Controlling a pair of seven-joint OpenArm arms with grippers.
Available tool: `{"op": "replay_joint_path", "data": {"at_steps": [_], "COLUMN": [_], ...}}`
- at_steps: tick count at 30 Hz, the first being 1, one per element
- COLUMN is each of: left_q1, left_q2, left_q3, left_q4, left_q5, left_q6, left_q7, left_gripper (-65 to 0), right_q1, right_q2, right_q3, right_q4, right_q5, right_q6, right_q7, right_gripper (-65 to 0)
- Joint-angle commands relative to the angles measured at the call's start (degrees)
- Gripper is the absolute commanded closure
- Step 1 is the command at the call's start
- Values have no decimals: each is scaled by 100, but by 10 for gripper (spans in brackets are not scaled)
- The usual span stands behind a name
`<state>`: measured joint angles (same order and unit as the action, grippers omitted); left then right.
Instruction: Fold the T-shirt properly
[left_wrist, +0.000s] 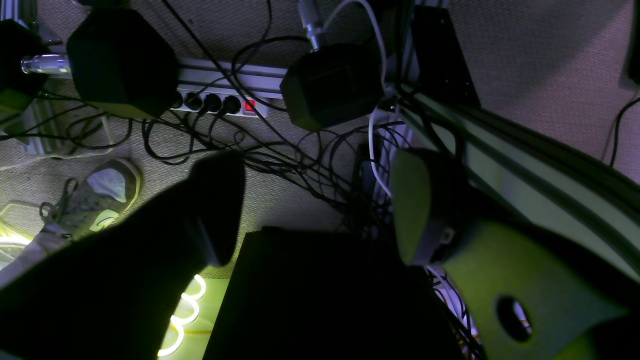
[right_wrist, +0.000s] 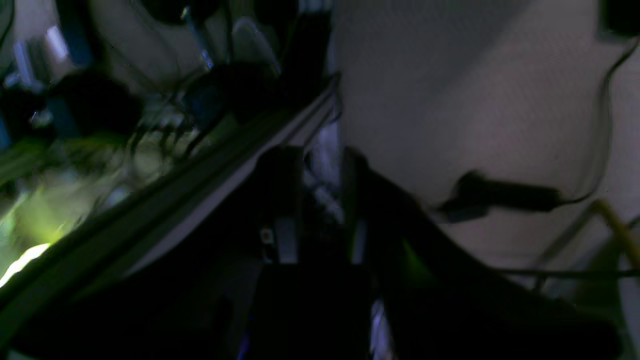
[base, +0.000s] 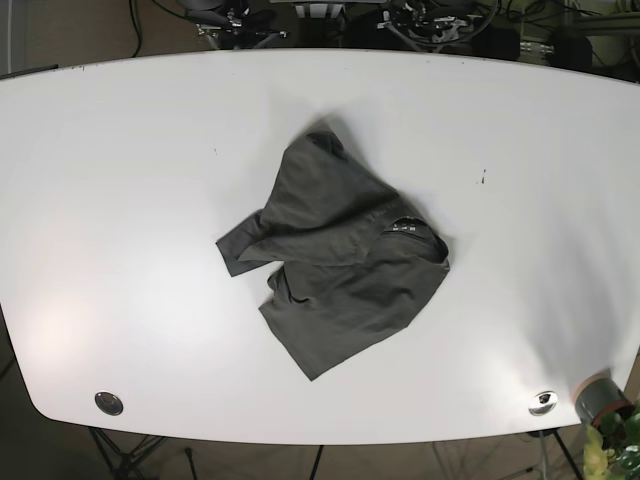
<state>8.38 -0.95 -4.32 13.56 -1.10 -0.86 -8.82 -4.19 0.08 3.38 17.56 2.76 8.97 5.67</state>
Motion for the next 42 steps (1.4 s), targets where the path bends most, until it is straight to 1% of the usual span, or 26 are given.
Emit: {"op": "replay_joint_path", "data": {"at_steps": [1,5,7,15,18,20,23,32,33,35,38,42], "left_q1": [133,335,371,652,863,986,1188,1540,1593,1663,1839,2015], "left_q2": [-6,-6,-6,-6,-50,-68,-85,-85,-85,-85,-85,-85], "left_q3": [14,23,23,23,23,23,5,-12,-12,-12,-12,-12], "left_q4": [125,195,169,354,653,828,1066,1242,1242,1242,1242,1242], "left_q5": [0,9,9,9,9,9,9,0,-8,-8,-8,-17], "left_q6": [12,12,20,29,29,29,38,38,38,38,38,38], "left_q7": [-116,-485,-635,-661,-661,-661,-661,-670,-696,-846,-1215,-1338], "left_gripper": [-419,-419,-419,-417,-417,-418,-417,-417,-415,-415,-415,-415], "right_q1": [-96,-210,-254,-948,-1054,-1072,-1221,-1784,-1845,-1942,-2188,-2487], "right_q2": [23,32,129,137,164,243,260,278,278,278,252,243], "right_q3": [1,1,1,1,1,1,1,-8,-8,10,18,18], "right_q4": [33,42,94,1053,1088,1088,1123,1747,1817,1914,2187,2538], "right_q5": [-17,-17,-17,-26,-26,-26,-26,-35,-114,-272,-448,-483], "right_q6": [39,39,39,39,39,39,39,39,39,39,39,30], "right_q7": [193,264,264,264,264,264,264,264,264,264,264,264], "right_gripper": [-132,-132,-132,-130,-130,-130,-130,-130,-130,-130,-130,-130]}}
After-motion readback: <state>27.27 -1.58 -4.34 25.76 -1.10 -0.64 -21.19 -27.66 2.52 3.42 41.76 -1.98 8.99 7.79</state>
